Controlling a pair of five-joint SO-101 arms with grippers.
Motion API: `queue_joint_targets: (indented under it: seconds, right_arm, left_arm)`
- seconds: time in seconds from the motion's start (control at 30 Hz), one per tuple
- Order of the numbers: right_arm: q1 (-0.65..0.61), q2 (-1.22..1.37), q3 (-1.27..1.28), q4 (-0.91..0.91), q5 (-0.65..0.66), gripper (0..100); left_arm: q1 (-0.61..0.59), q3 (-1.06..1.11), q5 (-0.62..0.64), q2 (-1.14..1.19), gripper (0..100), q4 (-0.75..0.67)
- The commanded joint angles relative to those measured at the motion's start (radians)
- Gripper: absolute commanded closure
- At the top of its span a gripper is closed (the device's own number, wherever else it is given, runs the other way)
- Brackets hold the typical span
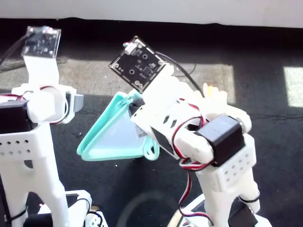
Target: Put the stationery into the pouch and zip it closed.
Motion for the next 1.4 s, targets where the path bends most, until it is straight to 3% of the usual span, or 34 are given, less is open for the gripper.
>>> queue_joint_targets:
  seconds: [0.0, 0.23, 0.4, 0.7, 0.8, 1.07, 1.23, 1.37]
  right_arm:
    - [-0.004, -0.004, -0.047, 0.013, -0.011, 99.3]
    - [-0.001, -0.002, -0.122, -0.019, -0.012, 99.3]
    - [0.117, 0.005, -0.127, -0.151, -0.014, 99.3]
    - [0.15, 0.084, -0.042, -0.351, -0.014, 99.3]
    - [0.15, 0.124, -0.039, -0.346, -0.029, 99.3]
    - [0.177, 0.165, -0.018, -0.266, -0.338, 99.3]
    - [0.177, 0.165, 0.048, -0.242, -0.451, 99.3]
    - [0.174, 0.163, 0.084, -0.242, -0.46, 99.3]
  left_arm:
    - [0.025, -0.151, 0.011, 0.025, 78, 0.021]
    - [0.133, 0.068, 0.009, 0.027, 78, 0.021]
    - [0.237, 0.237, 0.009, 0.016, 78, 0.028]
    - [0.43, 0.257, 0.054, 0.016, 78, 0.028]
    - [0.437, 0.245, 0.072, 0.016, 78, 0.021]
    - [0.427, 0.242, 0.075, 0.018, 78, -0.015]
    - [0.332, 0.243, 0.161, 0.022, 78, -0.129]
    - [0.263, 0.24, 0.222, 0.018, 78, -0.224]
